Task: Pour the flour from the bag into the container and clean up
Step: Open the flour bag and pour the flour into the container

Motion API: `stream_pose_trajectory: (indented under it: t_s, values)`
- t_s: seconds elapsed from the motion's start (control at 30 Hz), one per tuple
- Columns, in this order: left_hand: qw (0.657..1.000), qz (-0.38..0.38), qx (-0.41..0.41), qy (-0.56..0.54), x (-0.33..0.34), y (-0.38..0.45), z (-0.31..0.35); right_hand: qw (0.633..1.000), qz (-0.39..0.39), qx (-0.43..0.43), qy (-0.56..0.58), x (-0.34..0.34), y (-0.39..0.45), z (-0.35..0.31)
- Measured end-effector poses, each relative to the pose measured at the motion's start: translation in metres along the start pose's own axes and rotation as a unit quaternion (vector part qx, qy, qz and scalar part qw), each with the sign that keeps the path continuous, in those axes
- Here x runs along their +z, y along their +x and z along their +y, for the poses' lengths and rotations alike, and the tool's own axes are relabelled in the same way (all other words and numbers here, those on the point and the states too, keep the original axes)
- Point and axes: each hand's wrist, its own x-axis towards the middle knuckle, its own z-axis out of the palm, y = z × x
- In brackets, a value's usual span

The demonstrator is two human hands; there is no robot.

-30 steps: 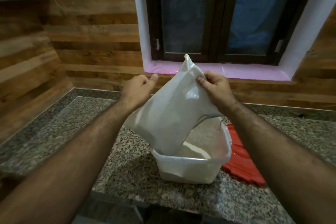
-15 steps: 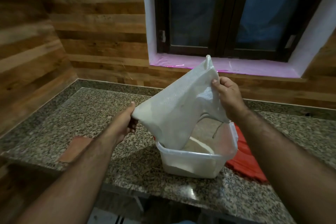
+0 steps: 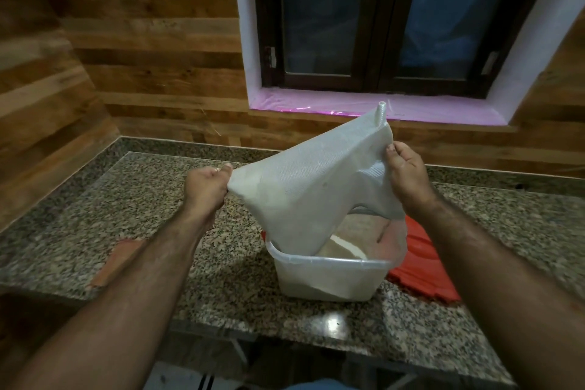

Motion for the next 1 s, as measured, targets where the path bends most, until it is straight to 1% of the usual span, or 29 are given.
stream_pose_trajectory:
  t_s: [0.13,0.27,0.4,0.47,0.57,0.67,0.73,0.8,0.83,0.9,0.97,1.0]
  values:
    - [0.999,0.001,0.044,0.013,0.001,0.004,0.021,1.000,0.021,0.004,0.019,-0.003,-0.005,-0.001]
    - [0.997,0.007,0.068,0.039,-0.002,0.016,0.041,0.999,0.024,0.027,0.013,-0.001,-0.014,0.004]
    - [0.993,-0.005,0.076,0.085,-0.005,0.023,0.053,0.995,0.022,0.067,0.064,0.006,-0.021,0.001]
    - [0.992,-0.012,0.086,0.095,-0.006,0.026,0.055,0.994,0.032,0.067,0.077,0.009,-0.023,0.001]
    - [0.990,-0.014,0.096,0.105,-0.006,0.026,0.057,0.997,0.053,0.046,0.040,0.009,-0.024,0.007]
    - [0.986,-0.018,0.118,0.117,-0.001,0.025,0.062,0.998,0.048,0.043,-0.010,-0.002,-0.021,0.022]
    - [0.978,-0.017,0.152,0.142,0.005,0.022,0.069,0.997,0.038,0.054,-0.032,-0.015,-0.019,0.035]
    - [0.966,-0.019,0.194,0.171,0.012,0.020,0.078,0.997,0.037,0.069,-0.023,-0.023,-0.021,0.039]
    - [0.959,-0.018,0.213,0.187,0.016,0.019,0.083,0.996,0.048,0.077,-0.007,-0.026,-0.020,0.040]
    - [0.943,-0.010,0.255,0.215,0.023,0.015,0.094,0.993,0.098,0.067,0.029,-0.030,-0.017,0.035]
    - [0.924,0.010,0.291,0.246,0.031,0.013,0.105,0.988,0.149,0.030,0.039,-0.030,-0.014,0.022]
    - [0.916,0.023,0.303,0.262,0.035,0.012,0.110,0.986,0.166,0.002,0.017,-0.028,-0.013,0.013]
